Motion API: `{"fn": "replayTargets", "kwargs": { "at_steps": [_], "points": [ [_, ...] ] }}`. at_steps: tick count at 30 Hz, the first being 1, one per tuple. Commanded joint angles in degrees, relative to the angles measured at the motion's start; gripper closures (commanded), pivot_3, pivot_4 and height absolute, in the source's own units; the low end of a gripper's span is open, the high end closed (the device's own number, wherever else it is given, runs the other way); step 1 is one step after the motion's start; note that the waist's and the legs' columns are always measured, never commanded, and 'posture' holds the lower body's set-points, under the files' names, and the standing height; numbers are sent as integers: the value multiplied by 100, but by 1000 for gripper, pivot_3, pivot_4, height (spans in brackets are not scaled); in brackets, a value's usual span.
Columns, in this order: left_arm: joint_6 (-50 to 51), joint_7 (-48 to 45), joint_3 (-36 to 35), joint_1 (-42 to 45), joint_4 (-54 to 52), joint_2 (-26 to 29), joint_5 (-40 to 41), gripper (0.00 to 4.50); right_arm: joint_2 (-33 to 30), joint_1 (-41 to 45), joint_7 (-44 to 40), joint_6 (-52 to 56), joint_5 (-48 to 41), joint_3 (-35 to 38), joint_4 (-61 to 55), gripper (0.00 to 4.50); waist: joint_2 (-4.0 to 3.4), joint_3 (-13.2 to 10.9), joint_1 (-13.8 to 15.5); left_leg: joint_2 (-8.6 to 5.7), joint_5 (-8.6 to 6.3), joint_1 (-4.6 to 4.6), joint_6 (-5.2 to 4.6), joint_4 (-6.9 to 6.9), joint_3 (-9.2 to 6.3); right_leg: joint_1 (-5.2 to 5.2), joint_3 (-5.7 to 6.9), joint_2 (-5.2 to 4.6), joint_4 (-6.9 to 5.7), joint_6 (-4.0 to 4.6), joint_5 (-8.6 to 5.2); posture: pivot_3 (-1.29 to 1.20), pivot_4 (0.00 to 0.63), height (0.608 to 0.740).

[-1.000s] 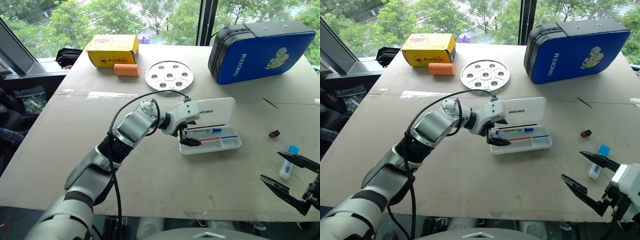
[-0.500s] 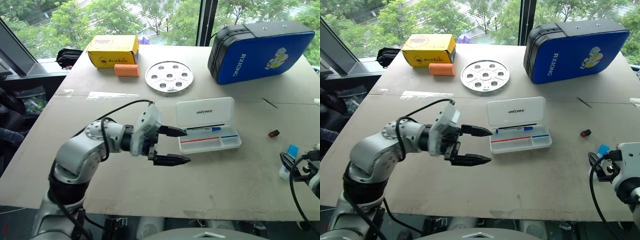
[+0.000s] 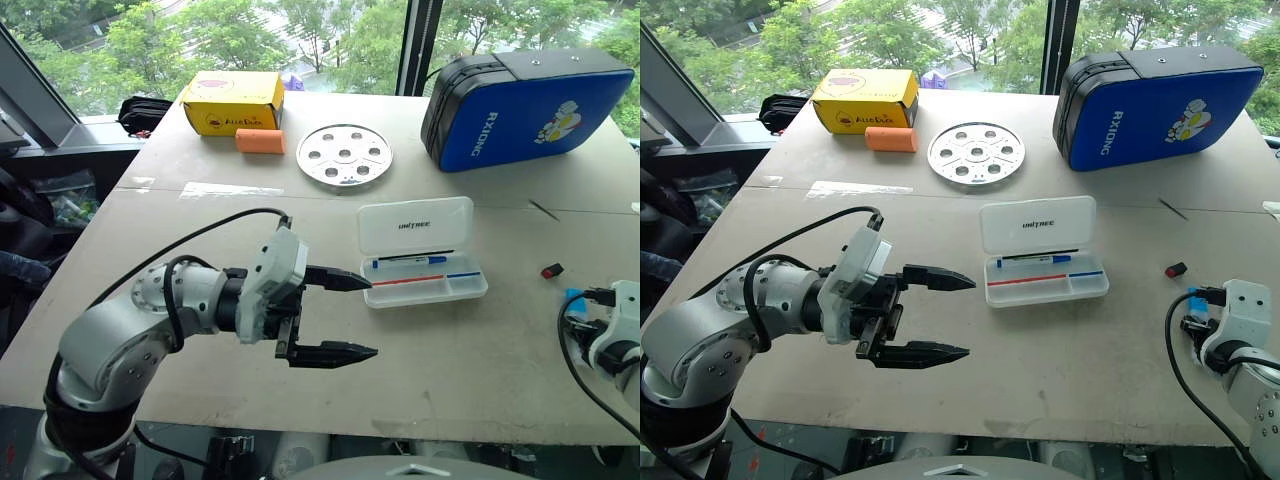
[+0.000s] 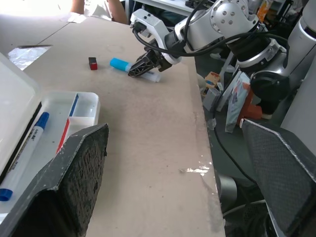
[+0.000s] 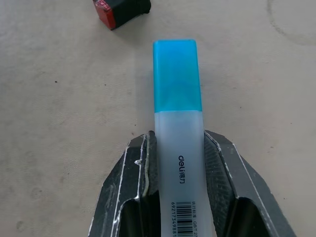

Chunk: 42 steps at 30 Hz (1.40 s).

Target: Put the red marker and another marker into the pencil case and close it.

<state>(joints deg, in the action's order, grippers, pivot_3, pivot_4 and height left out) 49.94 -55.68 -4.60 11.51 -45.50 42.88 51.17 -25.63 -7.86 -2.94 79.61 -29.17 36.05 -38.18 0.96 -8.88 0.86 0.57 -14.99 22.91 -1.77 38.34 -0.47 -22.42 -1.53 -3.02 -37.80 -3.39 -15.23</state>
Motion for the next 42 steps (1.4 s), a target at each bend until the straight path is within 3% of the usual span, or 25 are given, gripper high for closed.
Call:
{"fn": "replayTargets", "kwargs": {
  "at_steps": [1,5,7,9,14,18,24,42],
  "points": [
    [-544,357,-279,-598,-712,-63,-181,136,-836,-423,-1264,-1239,6,-122,-194,3877,-1,-2,-3,-5,-2,0,-4,-2,-1,1,1,-6,-1,-9,-6,0,150,740],
    [-638,357,-985,-1237,-940,131,784,136,-2237,-705,-3760,-3247,-126,-691,-411,3877,-36,-20,-163,5,-4,-12,-7,-5,16,-4,-11,1,-7,-13,-6,0,150,740],
    [-665,557,-1532,-1497,-1058,324,1346,136,-2992,-31,-4708,-3938,-23,-1453,-110,3877,-31,-24,-230,32,-4,-22,-6,-4,14,-3,-8,24,-10,-12,-6,0,150,740],
    [-658,661,-1965,-1759,-983,535,1683,136,-3364,1010,-5283,-4403,213,-2452,373,3877,-27,-28,-257,56,-3,-27,-6,-3,10,-1,-1,42,-9,-2,-3,0,150,740],
    [-1067,-143,-2221,-2284,113,800,776,136,-2700,3534,-6142,-4740,891,-4749,1455,3877,-35,-41,-181,57,-3,-23,-4,-3,6,-7,1,57,-10,22,-7,0,150,740],
    [-1386,-542,-2194,-2434,551,921,264,136,-2298,4237,-6590,-4983,1330,-5636,1956,3877,-28,-51,-111,56,-4,3,-2,-4,-2,-27,10,51,-5,9,1,0,150,740],
    [-1384,-552,-2195,-2402,454,976,284,136,-2113,4526,-6872,-5174,1796,-6133,2346,3877,-27,-55,-106,28,-5,16,-1,-11,5,-30,19,-1,12,4,3,0,150,740],
    [-1478,-580,-2401,-2946,189,916,285,136,-1560,4794,-7176,-5314,2363,-6413,2886,3877,-33,-58,-159,27,-5,8,0,-11,-1,-30,24,-10,-4,5,2,0,150,740]
  ]
}}
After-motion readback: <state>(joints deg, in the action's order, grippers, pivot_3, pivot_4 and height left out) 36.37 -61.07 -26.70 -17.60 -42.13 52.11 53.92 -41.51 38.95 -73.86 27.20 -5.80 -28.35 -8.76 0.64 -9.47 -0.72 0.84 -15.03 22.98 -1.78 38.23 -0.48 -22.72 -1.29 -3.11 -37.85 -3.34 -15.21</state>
